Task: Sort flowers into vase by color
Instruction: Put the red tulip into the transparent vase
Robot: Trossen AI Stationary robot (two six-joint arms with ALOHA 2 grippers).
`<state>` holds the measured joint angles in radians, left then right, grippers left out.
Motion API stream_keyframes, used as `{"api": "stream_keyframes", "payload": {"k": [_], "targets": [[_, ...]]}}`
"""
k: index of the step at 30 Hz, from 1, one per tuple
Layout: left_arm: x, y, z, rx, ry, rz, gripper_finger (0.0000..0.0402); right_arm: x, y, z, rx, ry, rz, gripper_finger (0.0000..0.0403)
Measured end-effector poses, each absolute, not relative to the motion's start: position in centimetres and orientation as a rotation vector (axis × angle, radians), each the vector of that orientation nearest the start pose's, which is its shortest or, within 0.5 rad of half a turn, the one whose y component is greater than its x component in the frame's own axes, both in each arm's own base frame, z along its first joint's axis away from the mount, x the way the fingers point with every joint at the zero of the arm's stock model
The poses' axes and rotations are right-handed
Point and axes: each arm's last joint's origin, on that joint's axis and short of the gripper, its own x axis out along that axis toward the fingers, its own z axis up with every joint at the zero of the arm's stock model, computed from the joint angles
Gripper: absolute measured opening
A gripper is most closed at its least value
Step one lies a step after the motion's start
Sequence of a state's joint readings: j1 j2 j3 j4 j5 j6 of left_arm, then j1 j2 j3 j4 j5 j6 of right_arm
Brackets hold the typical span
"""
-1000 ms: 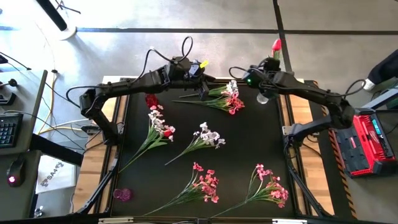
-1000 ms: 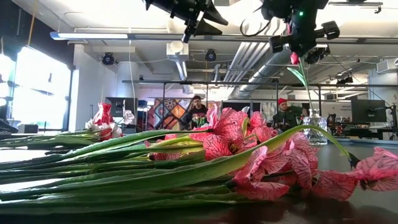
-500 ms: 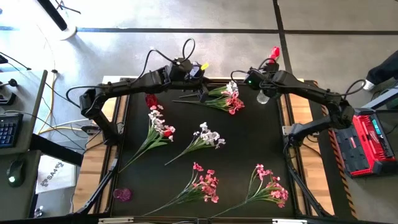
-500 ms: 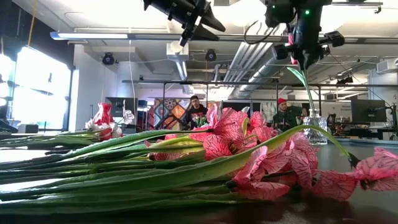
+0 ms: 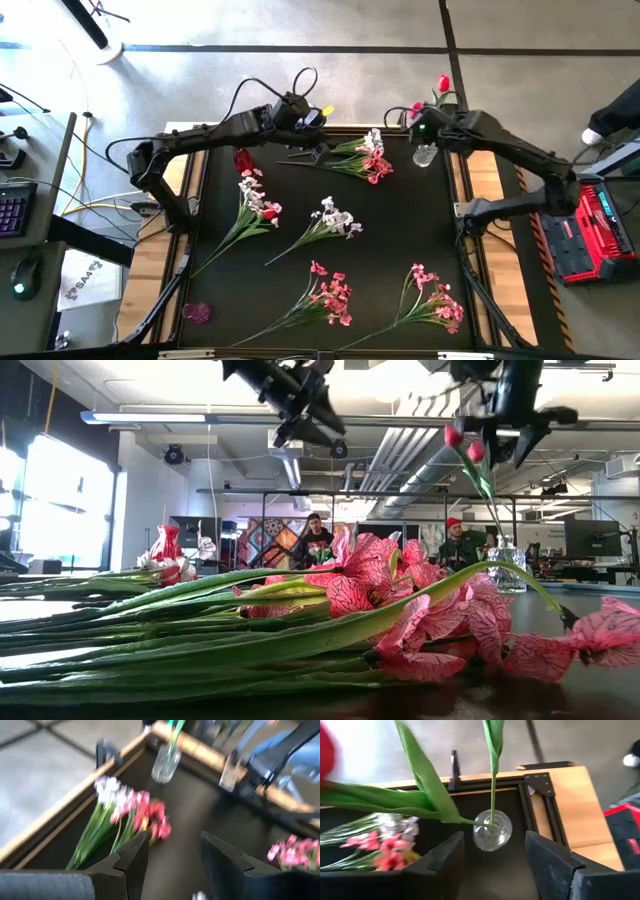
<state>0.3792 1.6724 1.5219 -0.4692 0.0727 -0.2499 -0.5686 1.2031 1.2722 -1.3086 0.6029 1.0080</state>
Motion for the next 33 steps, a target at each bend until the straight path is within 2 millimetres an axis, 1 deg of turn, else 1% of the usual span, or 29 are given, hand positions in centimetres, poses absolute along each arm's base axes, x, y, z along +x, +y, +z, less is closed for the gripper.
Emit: {"api": "stream_keyframes", "payload": {"k": [3, 6, 10, 14, 18, 21, 24, 28, 33], "targets": [[34.5, 13.5, 32.5, -0.385, 0.67, 0.374, 0.0163, 14.6, -11.2, 35.9, 0.76, 0.628, -1.495, 0.0201], [34.1, 12.6, 31.8, -0.394, 0.772, 0.366, 0.0163, 13.8, -10.4, 37.8, 0.779, 0.573, -1.409, 0.0201], [33.2, 10.8, 31.2, -0.395, 0.931, 0.354, 0.0163, 13.2, -9.2, 39.9, 0.771, 0.489, -1.294, 0.0201], [31.4, 8.8, 31.1, -0.336, 1.111, 0.422, 0.0163, 13.0, -8.1, 41.3, 0.764, 0.419, -1.192, 0.0201], [29.6, 7.1, 30.7, -0.344, 1.262, 0.431, 0.0163, 13.7, -7.6, 41.4, 0.752, 0.426, -1.112, 0.0201], [28.4, 5.2, 29.6, -0.362, 1.325, 0.428, 0.0163, 14.5, -7.5, 41.1, 0.735, 0.461, -1.087, 0.0201], [26.7, 3.1, 27.9, -0.429, 1.384, 0.422, 0.0163, 15.4, -7.4, 40.7, 0.723, 0.494, -1.073, 0.0201], [24.4, 0.5, 25.4, -0.493, 1.462, 0.47, 0.0161, 16.7, -7.5, 40.1, 0.695, 0.546, -1.064, 0.0201], [22.7, -1.8, 21.7, -0.537, 1.535, 0.487, 0.0144, 18.2, -8.0, 39.3, 0.664, 0.594, -1.064, 0.0201]]}}
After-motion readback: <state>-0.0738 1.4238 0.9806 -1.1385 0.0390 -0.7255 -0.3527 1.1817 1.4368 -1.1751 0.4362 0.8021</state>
